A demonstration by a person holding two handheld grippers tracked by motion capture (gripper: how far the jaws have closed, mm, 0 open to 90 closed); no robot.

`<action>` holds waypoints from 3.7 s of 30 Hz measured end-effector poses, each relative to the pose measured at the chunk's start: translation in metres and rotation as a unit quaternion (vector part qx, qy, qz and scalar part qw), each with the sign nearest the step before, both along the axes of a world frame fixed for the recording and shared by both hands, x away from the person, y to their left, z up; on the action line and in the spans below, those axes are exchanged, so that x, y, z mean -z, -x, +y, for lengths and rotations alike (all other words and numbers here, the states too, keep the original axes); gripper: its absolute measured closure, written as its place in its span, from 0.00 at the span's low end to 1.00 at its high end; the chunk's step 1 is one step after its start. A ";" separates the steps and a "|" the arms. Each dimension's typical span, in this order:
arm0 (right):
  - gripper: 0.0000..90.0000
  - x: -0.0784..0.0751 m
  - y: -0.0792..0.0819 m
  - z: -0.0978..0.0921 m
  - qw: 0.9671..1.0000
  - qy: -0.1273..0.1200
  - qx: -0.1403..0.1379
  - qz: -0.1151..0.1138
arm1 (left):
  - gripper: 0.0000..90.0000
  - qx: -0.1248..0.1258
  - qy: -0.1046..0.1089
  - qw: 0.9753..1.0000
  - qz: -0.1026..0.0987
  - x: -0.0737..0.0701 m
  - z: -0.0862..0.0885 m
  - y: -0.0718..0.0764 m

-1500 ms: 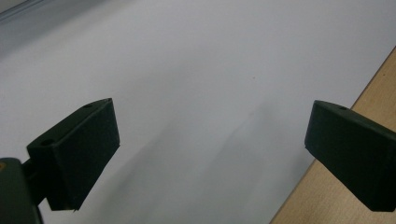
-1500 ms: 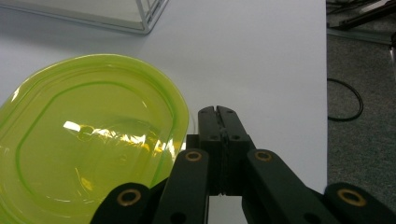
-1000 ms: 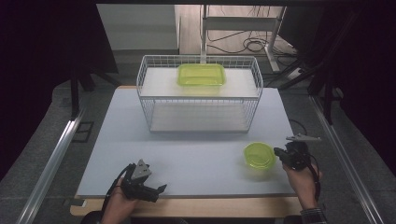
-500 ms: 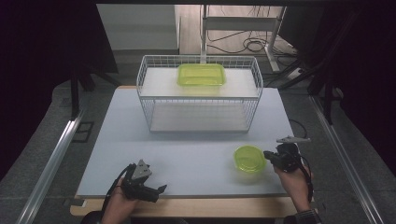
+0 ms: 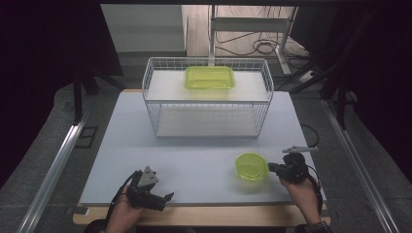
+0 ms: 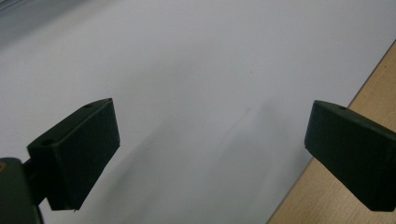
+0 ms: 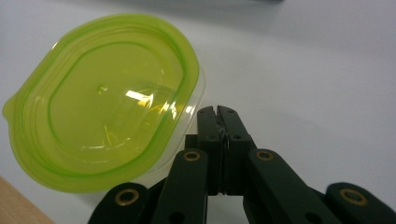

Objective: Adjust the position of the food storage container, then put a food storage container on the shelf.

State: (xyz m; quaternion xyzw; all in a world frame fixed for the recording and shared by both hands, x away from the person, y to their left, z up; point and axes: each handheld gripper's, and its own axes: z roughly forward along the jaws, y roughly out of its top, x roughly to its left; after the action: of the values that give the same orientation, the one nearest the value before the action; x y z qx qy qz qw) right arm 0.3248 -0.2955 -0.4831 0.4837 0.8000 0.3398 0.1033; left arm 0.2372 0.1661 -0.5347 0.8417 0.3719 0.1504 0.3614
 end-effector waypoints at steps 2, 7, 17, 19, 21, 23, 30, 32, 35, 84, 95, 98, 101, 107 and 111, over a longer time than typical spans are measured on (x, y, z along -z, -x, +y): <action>0.98 0.002 0.000 0.004 1.000 -0.002 -0.007 0.005 | 0.03 0.000 0.001 1.000 0.000 0.000 0.000 0.000; 0.98 0.009 -0.001 0.013 0.999 -0.016 -0.023 0.022 | 0.03 0.001 -0.002 1.000 0.001 0.000 -0.001 0.000; 0.99 0.017 -0.007 0.032 0.997 -0.055 -0.049 0.034 | 0.03 0.004 -0.009 1.000 0.002 0.001 -0.002 0.000; 0.99 0.018 -0.008 0.040 0.996 -0.051 -0.059 0.029 | 0.03 0.004 -0.009 1.000 0.002 0.001 -0.002 0.000; 0.99 0.019 -0.009 0.048 0.996 -0.050 -0.068 0.029 | 0.03 0.004 -0.008 1.000 0.002 0.001 -0.002 -0.001; 0.99 0.019 -0.010 0.055 0.996 -0.054 -0.072 0.027 | 0.03 0.003 -0.009 1.000 0.002 0.001 -0.002 -0.001; 0.99 0.023 -0.017 0.080 0.993 -0.063 -0.098 0.030 | 0.03 0.002 -0.011 1.000 0.002 0.001 -0.002 -0.001; 0.98 0.025 -0.018 0.088 0.992 -0.063 -0.106 0.031 | 0.03 0.002 -0.011 1.000 0.003 0.001 -0.002 -0.001; 0.98 0.026 -0.021 0.098 0.991 -0.064 -0.117 0.032 | 0.03 0.002 -0.012 1.000 0.002 0.001 -0.003 -0.001; 0.12 0.010 0.011 0.069 0.987 -0.014 -0.138 -0.083 | 0.04 0.001 -0.008 1.000 -0.001 -0.003 -0.003 0.002; 0.06 0.014 0.008 0.070 0.988 -0.012 -0.140 -0.070 | 0.04 0.004 -0.007 1.000 0.002 -0.002 -0.003 0.001; 0.06 0.013 0.008 0.072 0.988 -0.009 -0.138 -0.072 | 0.04 0.004 -0.007 1.000 0.002 -0.001 -0.003 0.001; 0.06 0.009 0.007 0.073 0.988 -0.015 -0.134 -0.076 | 0.04 0.006 -0.009 1.000 0.003 -0.001 -0.003 0.001; 0.05 0.002 0.003 0.077 0.990 -0.046 -0.120 -0.059 | 0.04 0.006 -0.010 1.000 0.004 0.000 -0.004 0.000; 0.10 -0.003 0.000 0.083 0.990 -0.060 -0.119 -0.045 | 0.04 0.006 -0.011 1.000 0.004 0.000 -0.004 0.000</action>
State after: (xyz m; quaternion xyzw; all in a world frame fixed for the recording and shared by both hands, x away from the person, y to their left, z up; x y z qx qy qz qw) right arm 0.3243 -0.2123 -0.4802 0.3747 0.8244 0.4186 0.0687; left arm 0.2369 0.1625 -0.5345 0.8485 0.3664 0.1490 0.3516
